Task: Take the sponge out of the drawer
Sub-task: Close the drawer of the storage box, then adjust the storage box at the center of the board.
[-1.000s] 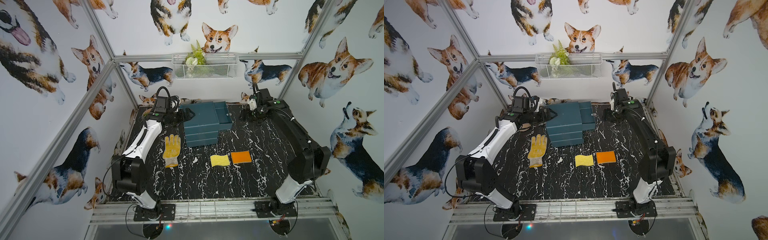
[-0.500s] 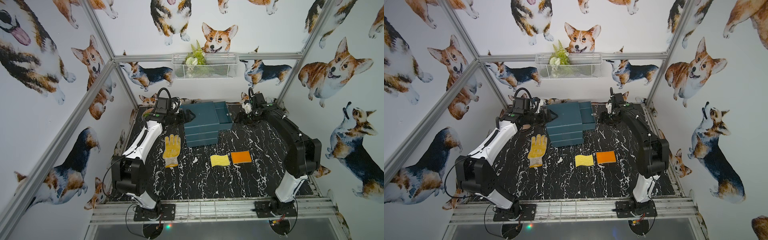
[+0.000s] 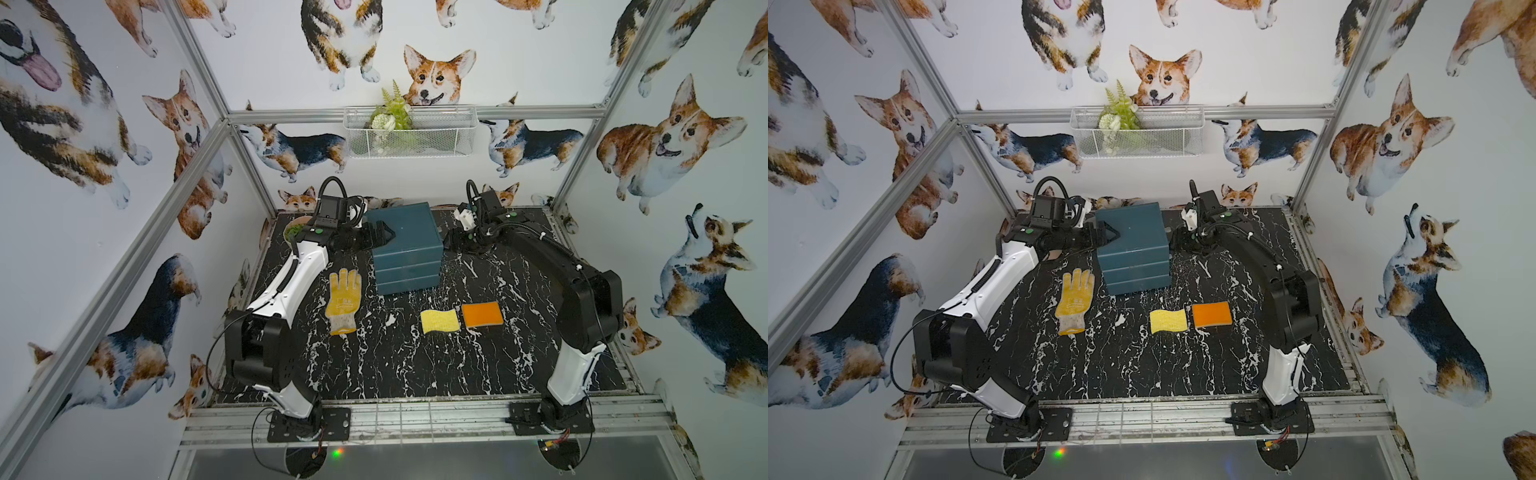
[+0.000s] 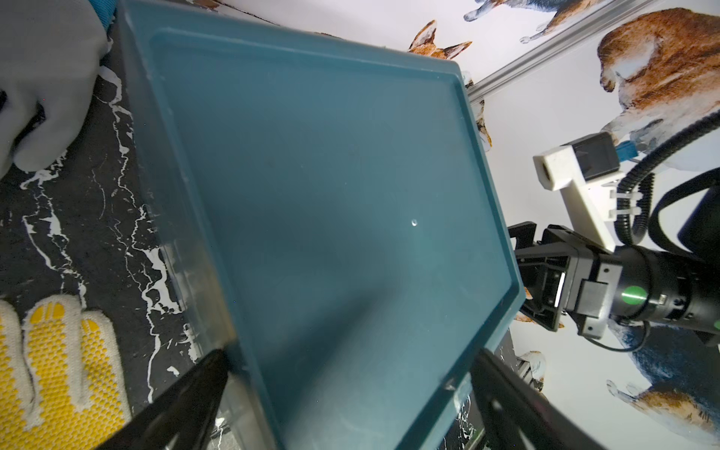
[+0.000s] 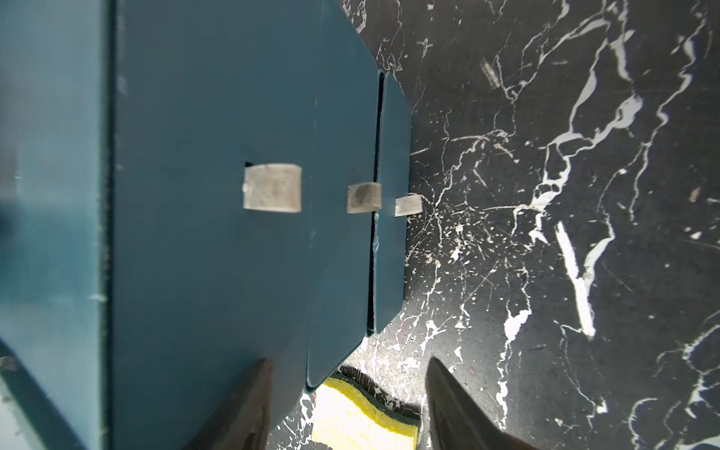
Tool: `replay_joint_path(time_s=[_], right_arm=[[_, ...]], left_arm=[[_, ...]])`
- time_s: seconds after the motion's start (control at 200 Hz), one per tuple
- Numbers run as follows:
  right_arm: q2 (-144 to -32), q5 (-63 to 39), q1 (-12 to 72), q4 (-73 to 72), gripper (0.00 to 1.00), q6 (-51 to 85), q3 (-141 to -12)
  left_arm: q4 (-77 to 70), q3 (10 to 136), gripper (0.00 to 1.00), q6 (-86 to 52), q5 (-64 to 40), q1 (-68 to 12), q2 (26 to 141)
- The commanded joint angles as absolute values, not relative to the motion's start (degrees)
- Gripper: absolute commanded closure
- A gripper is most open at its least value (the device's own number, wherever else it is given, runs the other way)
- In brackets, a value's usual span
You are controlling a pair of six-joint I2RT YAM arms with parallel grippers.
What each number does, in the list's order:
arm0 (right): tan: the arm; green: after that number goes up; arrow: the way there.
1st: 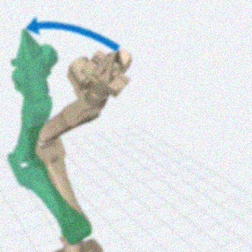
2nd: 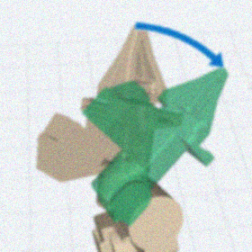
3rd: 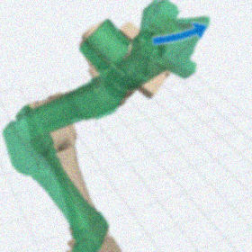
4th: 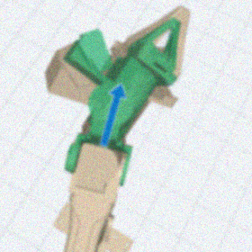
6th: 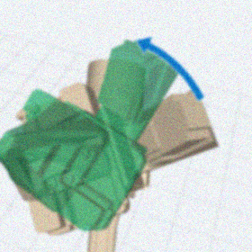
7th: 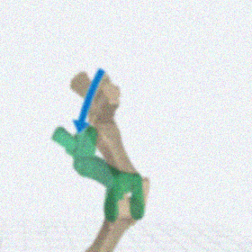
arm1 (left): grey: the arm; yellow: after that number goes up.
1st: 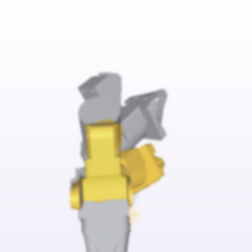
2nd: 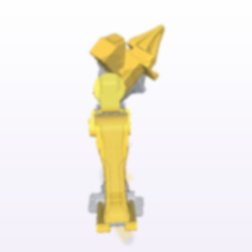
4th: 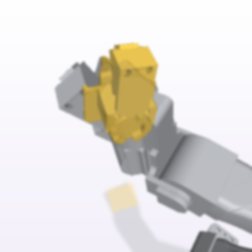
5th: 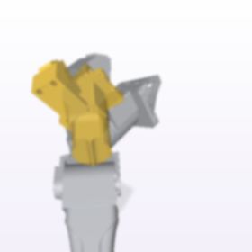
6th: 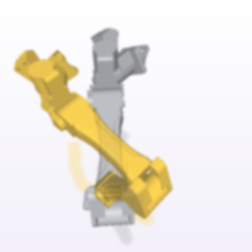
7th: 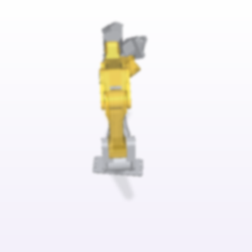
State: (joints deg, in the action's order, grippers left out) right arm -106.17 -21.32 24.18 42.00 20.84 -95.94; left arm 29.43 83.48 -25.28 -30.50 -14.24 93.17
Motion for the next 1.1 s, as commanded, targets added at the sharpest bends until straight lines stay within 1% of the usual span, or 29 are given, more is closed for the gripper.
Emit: replay_joint_path(time_s=[0.0, 0.11, 0.315, 0.385, 0.471, 0.486, 0.531, 0.656, 0.816, 0.946, 1.091], right_arm=[[-105.35, -21.57, 24.64, 39.91, 0.36, 21.86, -95.59], [-103.3, -19.95, 24.48, 41.03, 0.36, 21.04, -94.71], [-98.08, -18.39, 23.82, 38.9, 0.36, 21.99, -89.74], [-99.03, -18.02, 23.43, 38.7, 0.36, 23.62, -91.08], [-102.48, -17.66, 23.63, 40.75, 0.36, 24.62, -95.96], [-103.08, -17.6, 23.56, 41.18, 0.4, 24.73, -96.73], [-104.67, -16.59, 23.88, 42.61, 0.42, 24.81, -98.67], [-106.28, -14.53, 25.27, 45.56, 0.43, 23.6, -100.9], [-104.37, -15.21, 27.6, 43.46, 0.44, 24.33, -97.66], [-102.88, -15.81, 29.9, 42.13, 0.44, 24.1, -96.18], [-101.06, -15.94, 29.91, 41.34, 0.43, 22.97, -94.43]], left_arm=[[30.87, 85.03, 0.01, -23.7, -30.94, -14.33, 92.73], [36.7, 89.47, 0.01, -19.4, -27.11, -14.33, 92.55], [48.35, 101.1, 0.0, -14.18, -16.62, -14.31, 93.21], [52.58, 105.56, 0.0, -13.79, -15.23, -14.5, 94.55], [54.78, 108.79, 0.0, -14.02, -14.42, -15.9, 94.69], [54.84, 109.19, 0.0, -14.1, -14.44, -16.23, 94.67], [54.84, 110.01, 0.0, -14.53, -14.58, -17.14, 94.74], [55.06, 110.9, 0.0, -15.23, -14.45, -20.2, 96.53], [54.98, 109.66, 0.0, -16.06, -13.59, -23.15, 97.29], [53.59, 108.31, 0.0, -17.54, -14.37, -23.64, 97.29], [52.83, 108.0, 0.0, -18.48, -15.2, -24.02, 97.65]])
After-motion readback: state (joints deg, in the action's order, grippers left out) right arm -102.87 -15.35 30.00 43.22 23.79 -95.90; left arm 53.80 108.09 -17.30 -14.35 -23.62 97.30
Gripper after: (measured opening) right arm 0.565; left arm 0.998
